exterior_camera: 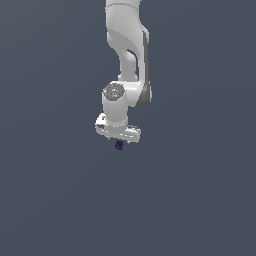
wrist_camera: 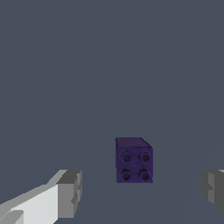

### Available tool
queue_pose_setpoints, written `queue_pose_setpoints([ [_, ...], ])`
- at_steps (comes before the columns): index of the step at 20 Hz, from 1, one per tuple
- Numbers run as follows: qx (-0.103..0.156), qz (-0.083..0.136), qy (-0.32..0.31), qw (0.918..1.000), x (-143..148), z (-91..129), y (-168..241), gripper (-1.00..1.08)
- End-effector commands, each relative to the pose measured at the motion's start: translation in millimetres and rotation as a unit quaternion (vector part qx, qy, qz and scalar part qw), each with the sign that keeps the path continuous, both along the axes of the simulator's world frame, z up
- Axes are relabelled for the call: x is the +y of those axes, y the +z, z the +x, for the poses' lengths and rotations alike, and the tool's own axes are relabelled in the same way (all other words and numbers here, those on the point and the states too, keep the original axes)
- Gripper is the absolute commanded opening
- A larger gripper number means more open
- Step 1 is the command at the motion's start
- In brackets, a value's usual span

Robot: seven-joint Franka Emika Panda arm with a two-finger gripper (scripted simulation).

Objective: Pick up the object and move it to a goal position.

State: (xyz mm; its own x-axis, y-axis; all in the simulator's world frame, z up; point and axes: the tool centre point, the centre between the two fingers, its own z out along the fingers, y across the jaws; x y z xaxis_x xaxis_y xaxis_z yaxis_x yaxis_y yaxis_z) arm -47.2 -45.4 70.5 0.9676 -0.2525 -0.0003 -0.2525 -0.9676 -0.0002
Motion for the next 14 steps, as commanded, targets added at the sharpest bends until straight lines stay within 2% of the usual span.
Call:
queue_pose_setpoints([
  [1, 0.0, 0.0, 0.0, 1.0, 0.0, -0.5, -5.8, 1.0],
  [8, 0.0, 0.0, -0.001, 1.0, -0.1, -1.8, -38.4, 1.0],
  [14, 0.0, 0.0, -0.002, 1.0, -0.1, -1.0, -48.7, 1.0],
])
